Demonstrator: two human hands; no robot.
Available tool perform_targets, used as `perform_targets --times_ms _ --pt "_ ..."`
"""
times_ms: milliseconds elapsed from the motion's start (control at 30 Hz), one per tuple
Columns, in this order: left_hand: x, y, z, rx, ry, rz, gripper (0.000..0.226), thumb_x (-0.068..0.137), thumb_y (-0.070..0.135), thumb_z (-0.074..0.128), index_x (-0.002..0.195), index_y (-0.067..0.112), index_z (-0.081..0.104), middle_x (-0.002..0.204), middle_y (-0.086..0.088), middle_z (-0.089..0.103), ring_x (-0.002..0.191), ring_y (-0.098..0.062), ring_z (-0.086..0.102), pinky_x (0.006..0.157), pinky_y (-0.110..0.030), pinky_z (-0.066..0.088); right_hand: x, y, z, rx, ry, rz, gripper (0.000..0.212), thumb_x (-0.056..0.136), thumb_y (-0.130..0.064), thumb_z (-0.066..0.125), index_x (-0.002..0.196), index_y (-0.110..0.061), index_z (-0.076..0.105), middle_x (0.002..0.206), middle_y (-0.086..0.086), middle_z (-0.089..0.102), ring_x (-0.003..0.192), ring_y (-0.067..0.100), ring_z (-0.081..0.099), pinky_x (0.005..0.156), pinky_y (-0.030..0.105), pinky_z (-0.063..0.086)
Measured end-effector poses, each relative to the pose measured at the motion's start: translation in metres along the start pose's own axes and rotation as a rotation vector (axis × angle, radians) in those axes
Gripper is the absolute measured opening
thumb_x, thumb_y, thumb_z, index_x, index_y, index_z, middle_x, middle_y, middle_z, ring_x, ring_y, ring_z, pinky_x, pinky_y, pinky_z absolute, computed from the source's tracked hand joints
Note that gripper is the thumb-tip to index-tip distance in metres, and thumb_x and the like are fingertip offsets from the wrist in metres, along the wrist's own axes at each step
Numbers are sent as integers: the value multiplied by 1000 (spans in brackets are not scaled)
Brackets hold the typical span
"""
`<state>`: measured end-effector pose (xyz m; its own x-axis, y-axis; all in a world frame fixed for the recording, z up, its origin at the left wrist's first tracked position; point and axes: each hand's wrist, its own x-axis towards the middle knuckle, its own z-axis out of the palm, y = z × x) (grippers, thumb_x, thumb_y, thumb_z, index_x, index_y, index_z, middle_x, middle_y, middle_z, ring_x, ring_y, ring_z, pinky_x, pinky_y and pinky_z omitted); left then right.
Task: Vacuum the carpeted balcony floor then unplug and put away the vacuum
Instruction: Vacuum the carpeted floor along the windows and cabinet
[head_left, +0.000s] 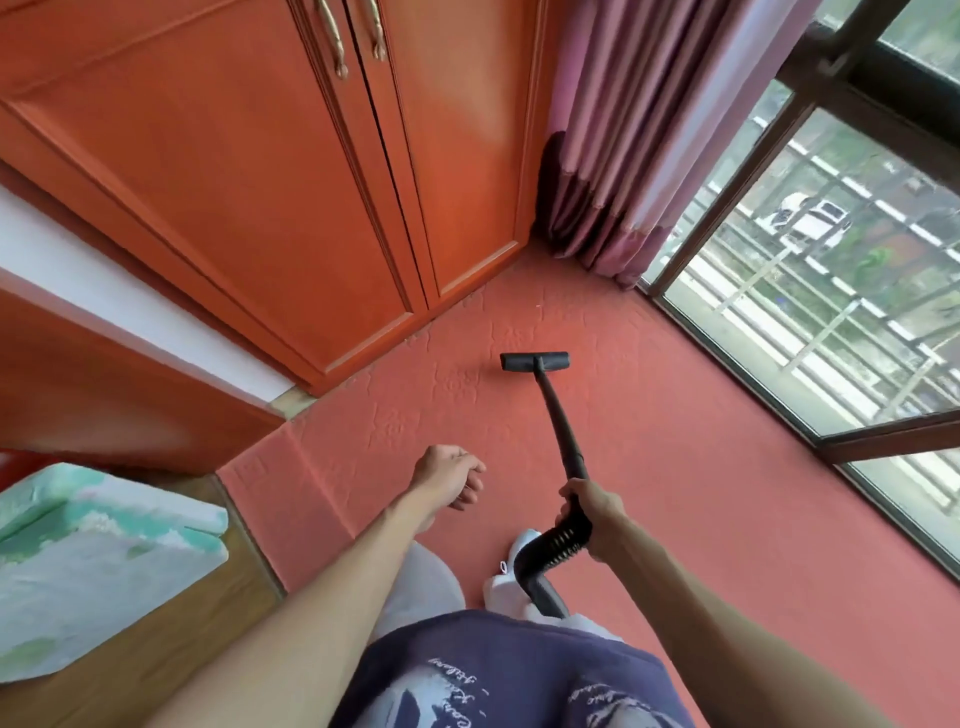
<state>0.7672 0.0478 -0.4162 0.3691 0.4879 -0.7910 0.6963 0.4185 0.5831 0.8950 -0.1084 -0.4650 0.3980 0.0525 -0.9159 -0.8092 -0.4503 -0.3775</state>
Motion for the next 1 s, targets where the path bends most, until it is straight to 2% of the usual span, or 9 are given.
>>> perform_targets --times_ms 233,433,567,733,867,1000 --pt "37 46 41 22 -81 -46 14 86 5 50 82 4 64 64 -11 58 46 -19 48 42 -19 37 34 -29 0 -32 44 77 11 76 2 61 85 2 54 52 11 48 37 22 48 46 30 46" --pt "90 97 52 87 -160 -54 13 88 4 49 85 2 61 62 -9 57 43 -15 47 42 -18 38 75 -90 18 -87 104 82 14 75 -2 65 83 1 54 55 11 49 40 23 51 45 28 47" --pt "146 133 42 105 -145 -43 15 86 6 51 79 5 63 62 -9 60 42 -14 51 45 -22 40 115 -140 37 -122 128 74 15 76 0 65 84 4 54 56 12 47 42 22 45 37 23 43" --pt "219 168 25 58 -94 -51 19 87 7 50 76 8 66 59 -5 61 44 -17 53 43 -21 42 174 -204 59 -239 175 14 14 74 -1 68 80 4 56 52 12 48 36 19 43 41 27 46" --pt "242 185 23 36 -105 -76 19 86 6 50 76 7 66 61 -8 62 45 -18 52 45 -22 41 190 -223 68 -287 138 38 16 74 -3 69 82 3 56 53 12 49 39 19 44 42 27 45" --pt "244 198 34 41 -159 -109 17 86 5 50 77 6 64 61 -10 59 45 -19 49 46 -22 37 168 -211 50 -246 41 119 12 78 -2 67 77 2 56 51 12 47 37 19 41 42 26 40"
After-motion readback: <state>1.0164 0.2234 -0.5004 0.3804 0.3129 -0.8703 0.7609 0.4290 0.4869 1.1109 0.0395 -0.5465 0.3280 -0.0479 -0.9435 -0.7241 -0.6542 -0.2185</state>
